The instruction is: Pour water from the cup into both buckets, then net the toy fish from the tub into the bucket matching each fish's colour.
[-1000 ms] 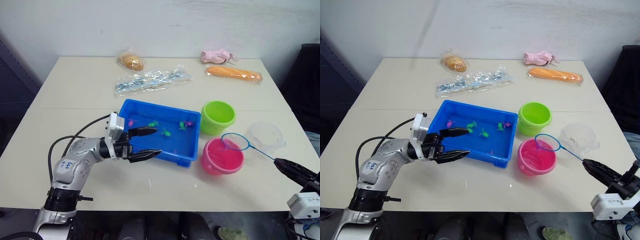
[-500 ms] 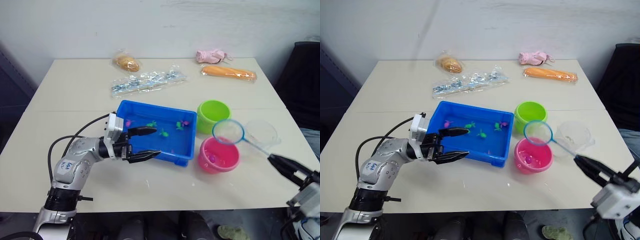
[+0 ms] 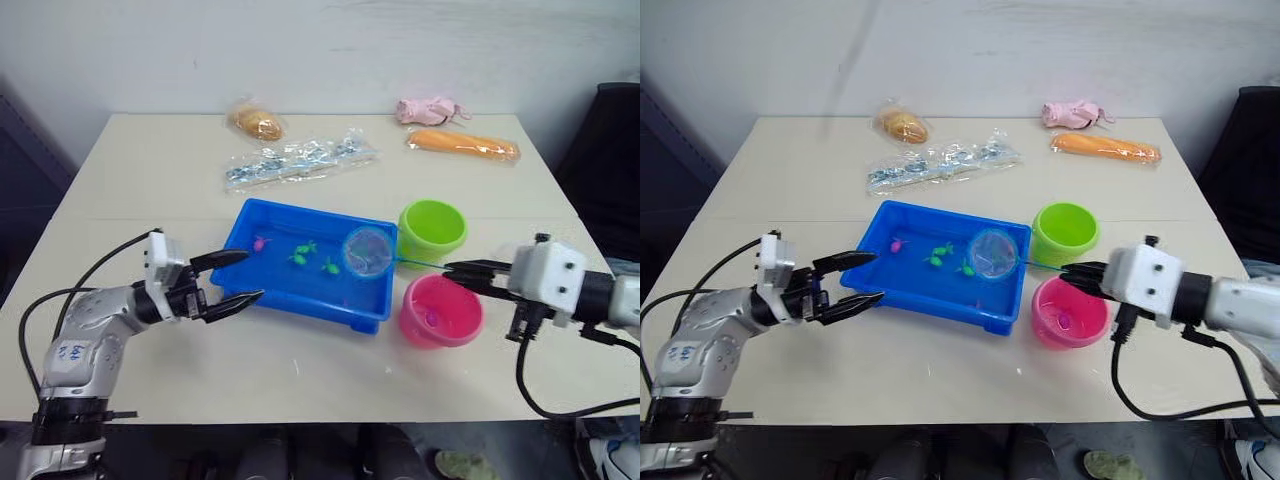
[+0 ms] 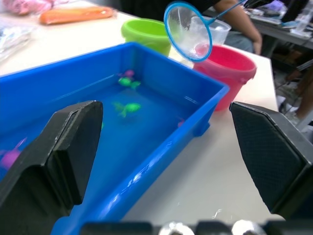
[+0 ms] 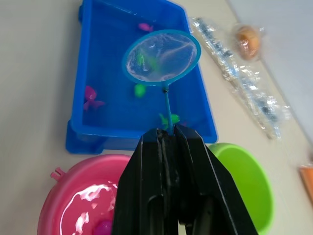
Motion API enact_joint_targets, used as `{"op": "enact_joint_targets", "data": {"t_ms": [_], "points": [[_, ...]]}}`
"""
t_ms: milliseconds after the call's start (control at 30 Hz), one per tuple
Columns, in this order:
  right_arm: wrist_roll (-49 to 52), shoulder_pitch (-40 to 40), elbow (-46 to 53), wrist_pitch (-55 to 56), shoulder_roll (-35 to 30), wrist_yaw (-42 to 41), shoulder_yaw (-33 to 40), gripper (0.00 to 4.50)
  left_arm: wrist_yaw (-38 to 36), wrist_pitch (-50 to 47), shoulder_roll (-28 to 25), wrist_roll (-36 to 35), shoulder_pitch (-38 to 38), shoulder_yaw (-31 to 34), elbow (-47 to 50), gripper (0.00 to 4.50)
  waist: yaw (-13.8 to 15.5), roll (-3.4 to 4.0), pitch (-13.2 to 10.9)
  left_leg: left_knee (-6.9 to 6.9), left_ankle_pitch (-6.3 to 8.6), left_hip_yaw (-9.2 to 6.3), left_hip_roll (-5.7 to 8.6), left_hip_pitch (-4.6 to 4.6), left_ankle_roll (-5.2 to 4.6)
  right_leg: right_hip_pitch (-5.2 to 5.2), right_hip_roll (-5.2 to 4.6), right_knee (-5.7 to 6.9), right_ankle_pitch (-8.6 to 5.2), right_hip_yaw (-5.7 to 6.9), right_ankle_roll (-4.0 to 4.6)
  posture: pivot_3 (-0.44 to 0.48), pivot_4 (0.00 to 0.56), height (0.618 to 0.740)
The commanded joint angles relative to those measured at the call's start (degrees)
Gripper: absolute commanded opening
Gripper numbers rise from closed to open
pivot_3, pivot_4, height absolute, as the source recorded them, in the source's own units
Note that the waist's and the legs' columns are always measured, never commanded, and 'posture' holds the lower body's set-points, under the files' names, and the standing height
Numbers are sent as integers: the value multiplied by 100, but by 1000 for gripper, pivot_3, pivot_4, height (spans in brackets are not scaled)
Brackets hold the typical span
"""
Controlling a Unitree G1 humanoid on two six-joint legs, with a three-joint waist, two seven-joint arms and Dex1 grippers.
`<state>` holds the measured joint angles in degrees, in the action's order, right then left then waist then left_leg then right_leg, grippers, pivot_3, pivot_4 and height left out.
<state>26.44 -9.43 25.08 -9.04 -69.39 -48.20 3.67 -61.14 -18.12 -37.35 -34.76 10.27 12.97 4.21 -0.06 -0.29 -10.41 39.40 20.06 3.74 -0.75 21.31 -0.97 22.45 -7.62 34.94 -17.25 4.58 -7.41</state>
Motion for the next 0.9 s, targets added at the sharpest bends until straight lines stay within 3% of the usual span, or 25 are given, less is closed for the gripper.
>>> {"op": "enact_joint_targets", "data": {"t_ms": [33,133,267,900], "points": [[-610,-876,-298,-343,230,-280,-666,0,121,-132,-78,-150,-136,144,493,4459,12,-2,-1,2,1,1,2,1,-2,0,-3,-5,0,1,0,0,150,740],[-1186,-1772,-590,-607,593,-492,-1300,0,236,-275,-98,-156,-282,126,813,4459,-7,-1,0,2,2,-1,1,4,-1,1,-3,-1,0,2,0,0,150,740],[-1546,-2335,-802,-707,787,-1049,-1733,0,297,-389,-135,-116,-284,29,1026,4459,-4,0,-1,1,2,0,-3,4,2,5,4,9,0,3,0,0,150,740],[-2861,-3264,-1300,-505,1483,-2243,-2568,0,427,-394,-110,-70,-175,-208,1169,4459,-18,0,-1,-1,2,8,-2,5,3,6,9,16,1,2,-2,0,150,740]]}}
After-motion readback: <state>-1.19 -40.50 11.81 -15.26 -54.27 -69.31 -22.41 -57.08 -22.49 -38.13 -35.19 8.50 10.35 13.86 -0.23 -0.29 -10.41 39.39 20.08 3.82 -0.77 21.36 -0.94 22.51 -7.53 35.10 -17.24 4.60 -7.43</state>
